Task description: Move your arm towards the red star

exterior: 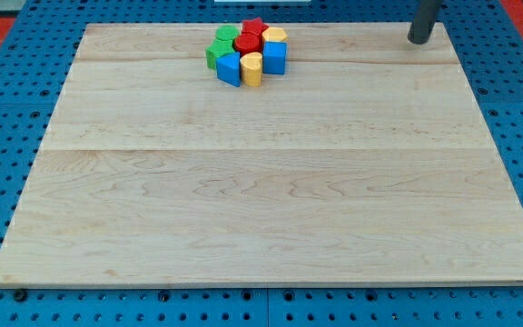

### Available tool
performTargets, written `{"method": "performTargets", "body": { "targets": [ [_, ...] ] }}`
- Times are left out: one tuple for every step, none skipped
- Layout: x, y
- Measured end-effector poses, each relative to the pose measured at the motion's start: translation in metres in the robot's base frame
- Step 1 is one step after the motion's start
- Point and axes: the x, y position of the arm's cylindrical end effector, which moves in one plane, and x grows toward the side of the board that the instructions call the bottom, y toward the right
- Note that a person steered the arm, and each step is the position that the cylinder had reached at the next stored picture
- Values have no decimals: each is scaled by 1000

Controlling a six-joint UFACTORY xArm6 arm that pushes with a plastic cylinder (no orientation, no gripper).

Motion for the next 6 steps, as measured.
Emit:
{"method": "performTargets", "body": {
  "targets": [
    [-23,-2],
    [-25,-6],
    [-25,-9],
    [-25,-14],
    [-16,-82],
    [-10,-146]
  ]
}}
